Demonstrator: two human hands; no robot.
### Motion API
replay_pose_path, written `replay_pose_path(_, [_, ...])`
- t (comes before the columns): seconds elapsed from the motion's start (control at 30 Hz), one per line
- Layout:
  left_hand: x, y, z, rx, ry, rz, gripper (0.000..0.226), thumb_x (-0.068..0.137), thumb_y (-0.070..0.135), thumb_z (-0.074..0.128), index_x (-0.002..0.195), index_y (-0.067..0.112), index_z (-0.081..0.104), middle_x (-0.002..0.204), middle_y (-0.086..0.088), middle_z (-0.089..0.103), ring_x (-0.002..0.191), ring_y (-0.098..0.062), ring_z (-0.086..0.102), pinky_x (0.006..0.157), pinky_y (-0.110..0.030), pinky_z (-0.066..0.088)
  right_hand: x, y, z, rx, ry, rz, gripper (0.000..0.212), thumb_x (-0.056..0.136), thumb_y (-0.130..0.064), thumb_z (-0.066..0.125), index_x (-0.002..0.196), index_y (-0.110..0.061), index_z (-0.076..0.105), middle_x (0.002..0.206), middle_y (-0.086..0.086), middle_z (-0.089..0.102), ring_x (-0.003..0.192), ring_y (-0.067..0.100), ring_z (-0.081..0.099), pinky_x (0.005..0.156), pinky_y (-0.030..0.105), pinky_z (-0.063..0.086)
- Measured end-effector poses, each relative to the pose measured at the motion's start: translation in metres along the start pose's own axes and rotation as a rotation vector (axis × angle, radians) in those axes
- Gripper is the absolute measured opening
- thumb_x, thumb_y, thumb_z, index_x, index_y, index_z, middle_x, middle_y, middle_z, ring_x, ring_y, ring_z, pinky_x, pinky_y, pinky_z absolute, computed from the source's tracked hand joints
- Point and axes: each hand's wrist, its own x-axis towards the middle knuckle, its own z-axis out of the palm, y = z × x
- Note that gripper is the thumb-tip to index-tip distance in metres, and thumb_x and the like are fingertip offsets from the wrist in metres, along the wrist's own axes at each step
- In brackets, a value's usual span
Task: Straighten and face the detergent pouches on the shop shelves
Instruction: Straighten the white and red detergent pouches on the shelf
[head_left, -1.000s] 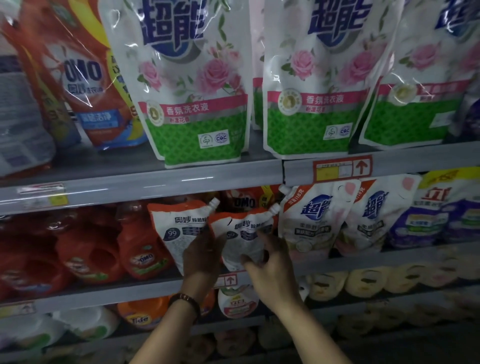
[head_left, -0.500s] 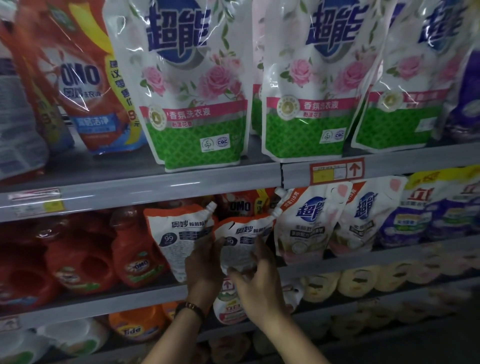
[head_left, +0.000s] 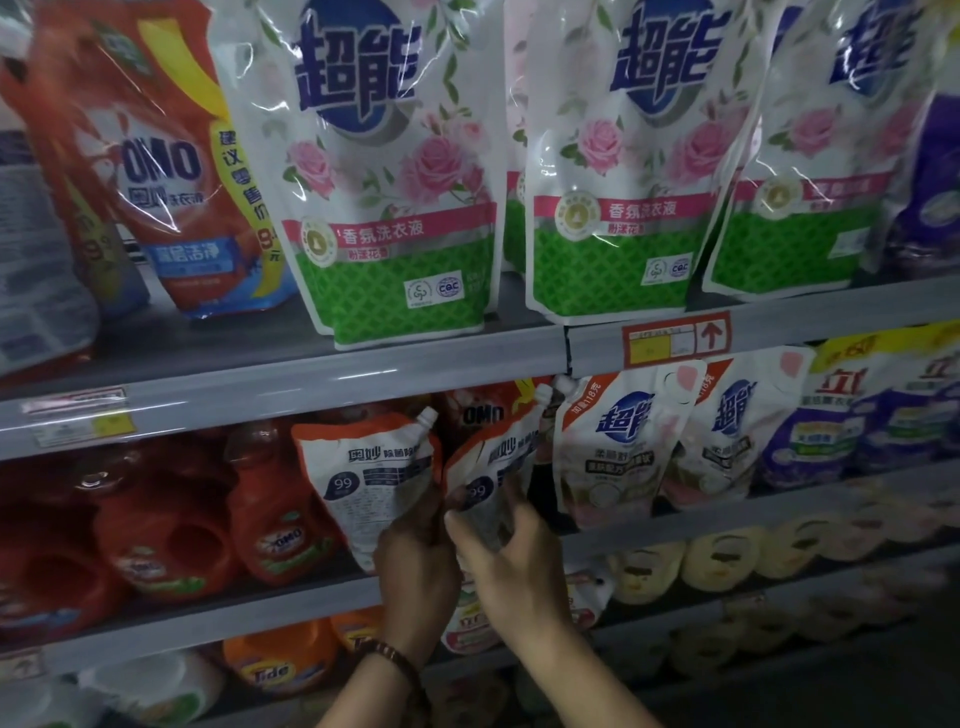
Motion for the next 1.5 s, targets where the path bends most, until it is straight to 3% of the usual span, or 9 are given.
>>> replay_pose_path(0.13, [-0.013, 0.001, 0.004, -0.061, -0.026, -0.001, 0.026, 0.092, 0.035, 0.058, 0.075, 0.027, 0.075, 0.068, 0.007, 0.075, 0.066, -0.006, 0.068, 0.058, -0.038, 0.053, 0.002, -0.004, -0.001, -0.077, 0.039, -0.008, 0.060, 0.079, -0.061, 0.079, 0.130, -0.034, 0.067, 0.118, -0.021, 0.073, 0.109, -0.008, 0.066, 0.090, 0.012, 0.053])
replay_pose_path(0.27, [-0.022, 0.016, 0.008, -0.073, -0.088, 0.014, 0.034, 0.087, 0.043, 0.057, 0.055, 0.032, 0.061, 0.054, 0.009, 0.065, 0.049, 0.001, 0.056, 0.046, -0.026, 0.033, 0.002, -0.008, -0.005, -0.168, 0.128, -0.020, 0.054, 0.078, -0.061, 0.080, 0.118, -0.026, 0.073, 0.101, -0.016, 0.077, 0.093, -0.007, 0.070, 0.078, 0.009, 0.053])
replay_pose_path(0.53, [-0.035, 0.033, 0.015, -0.101, -0.204, 0.256, 0.014, 0.093, 0.039, 0.066, 0.095, 0.035, 0.079, 0.071, 0.014, 0.075, 0.066, 0.000, 0.070, 0.052, -0.032, 0.046, 0.010, -0.008, -0.020, -0.288, 0.268, -0.058, 0.018, 0.103, -0.029, 0.065, 0.097, -0.017, 0.078, 0.075, -0.016, 0.069, 0.063, -0.009, 0.061, 0.056, 0.007, 0.044])
replay_pose_path(0.7, [-0.034, 0.043, 0.002, -0.014, -0.344, 0.345, 0.031, 0.093, 0.030, 0.072, 0.121, 0.044, 0.074, 0.105, 0.028, 0.076, 0.098, 0.008, 0.072, 0.076, -0.029, 0.059, 0.022, -0.013, -0.041, -0.239, 0.253, -0.083, 0.020, 0.108, -0.021, 0.056, 0.109, -0.022, 0.077, 0.094, -0.011, 0.075, 0.087, -0.006, 0.067, 0.072, 0.008, 0.050])
replay_pose_path(0.9, [-0.006, 0.030, 0.000, -0.226, -0.309, 0.087, 0.029, 0.097, 0.005, 0.070, 0.103, 0.032, 0.078, 0.098, 0.013, 0.078, 0.088, -0.005, 0.075, 0.074, -0.025, 0.057, 0.035, -0.021, -0.057, -0.284, 0.202, -0.195, 0.027, 0.107, -0.014, 0.055, 0.112, -0.038, 0.067, 0.102, -0.028, 0.065, 0.095, -0.016, 0.058, 0.075, -0.004, 0.046])
replay_pose_path(1.03, [0.003, 0.015, 0.003, -0.381, -0.284, -0.080, 0.030, 0.099, 0.012, 0.073, 0.111, 0.039, 0.070, 0.112, 0.006, 0.077, 0.104, -0.017, 0.076, 0.083, -0.039, 0.064, 0.047, -0.015, -0.070, -0.260, 0.195, -0.194, 0.027, 0.111, -0.017, 0.050, 0.119, -0.028, 0.074, 0.114, -0.008, 0.077, 0.107, 0.010, 0.072, 0.084, 0.015, 0.059])
replay_pose_path(1.17, [0.014, 0.016, -0.005, -0.452, -0.419, -0.171, 0.021, 0.107, 0.025, 0.060, 0.126, 0.033, 0.064, 0.101, -0.002, 0.080, 0.090, -0.024, 0.079, 0.072, -0.035, 0.066, 0.058, -0.014, -0.076, -0.195, 0.165, -0.179, 0.030, 0.111, -0.022, 0.052, 0.105, -0.041, 0.073, 0.109, -0.009, 0.079, 0.105, 0.014, 0.074, 0.090, 0.045, 0.064])
replay_pose_path(1.3, [0.033, 0.016, -0.003, -0.438, -0.389, -0.316, 0.026, 0.108, 0.021, 0.058, 0.113, -0.003, 0.066, 0.086, -0.019, 0.079, 0.075, -0.030, 0.079, 0.062, -0.036, 0.065, 0.065, -0.017, -0.081, -0.126, 0.111, -0.174, 0.034, 0.112, -0.023, 0.052, 0.102, -0.045, 0.076, 0.104, -0.007, 0.081, 0.099, 0.017, 0.077, 0.087, 0.049, 0.065])
replay_pose_path(1.5, [0.046, 0.016, 0.001, -0.564, -0.175, -0.441, 0.008, 0.104, 0.011, 0.064, 0.097, 0.011, 0.068, 0.091, -0.008, 0.081, 0.073, -0.026, 0.080, 0.059, -0.034, 0.061, 0.079, -0.028, -0.086, -0.148, 0.000, -0.144, 0.027, 0.112, -0.024, 0.051, 0.113, -0.029, 0.077, 0.098, -0.007, 0.082, 0.087, 0.011, 0.079, 0.080, 0.039, 0.066])
